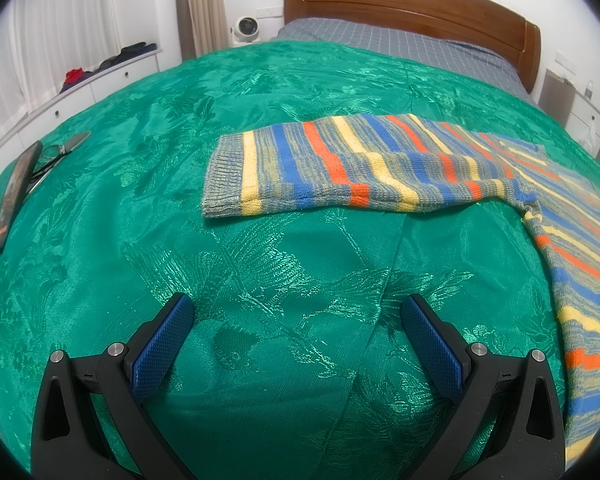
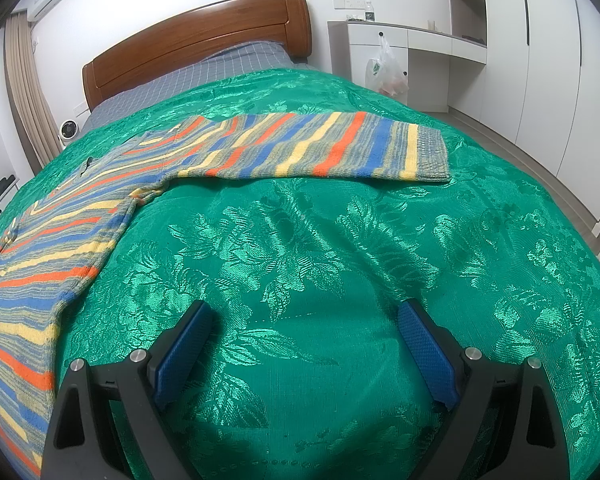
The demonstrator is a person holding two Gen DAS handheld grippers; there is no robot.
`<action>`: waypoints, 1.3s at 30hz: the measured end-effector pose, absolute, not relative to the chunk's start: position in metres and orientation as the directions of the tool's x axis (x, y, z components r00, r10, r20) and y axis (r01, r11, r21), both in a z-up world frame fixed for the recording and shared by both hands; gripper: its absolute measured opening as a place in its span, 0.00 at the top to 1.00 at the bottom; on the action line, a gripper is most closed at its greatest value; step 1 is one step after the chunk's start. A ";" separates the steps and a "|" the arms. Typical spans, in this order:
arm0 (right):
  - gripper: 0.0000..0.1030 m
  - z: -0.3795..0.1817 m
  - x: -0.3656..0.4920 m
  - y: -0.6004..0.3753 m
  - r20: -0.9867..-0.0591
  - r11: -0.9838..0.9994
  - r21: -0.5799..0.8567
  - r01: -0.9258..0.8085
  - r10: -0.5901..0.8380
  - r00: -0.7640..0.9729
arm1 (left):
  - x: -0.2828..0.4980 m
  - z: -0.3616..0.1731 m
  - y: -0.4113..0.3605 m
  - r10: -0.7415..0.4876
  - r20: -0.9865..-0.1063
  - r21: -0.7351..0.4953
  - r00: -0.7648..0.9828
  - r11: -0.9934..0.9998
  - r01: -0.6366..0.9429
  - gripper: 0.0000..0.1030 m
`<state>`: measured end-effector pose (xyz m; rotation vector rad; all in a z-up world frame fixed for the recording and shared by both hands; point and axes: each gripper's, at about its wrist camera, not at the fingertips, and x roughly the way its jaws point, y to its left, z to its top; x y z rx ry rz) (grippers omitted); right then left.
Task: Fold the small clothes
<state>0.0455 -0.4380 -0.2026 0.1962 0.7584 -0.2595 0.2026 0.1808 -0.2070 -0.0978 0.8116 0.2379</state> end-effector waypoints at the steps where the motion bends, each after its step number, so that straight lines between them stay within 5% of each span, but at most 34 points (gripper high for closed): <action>1: 0.09 -0.203 0.045 -0.438 -0.699 0.950 0.081 0.301 -0.161 0.697 | 0.203 -0.207 0.181 0.173 -0.728 0.004 0.663 0.969 -0.247 0.00; 39: 0.09 -0.201 0.048 -0.434 -0.704 0.951 0.065 0.303 -0.171 0.689 | 0.202 -0.207 0.181 0.173 -0.728 0.004 0.664 0.969 -0.248 0.00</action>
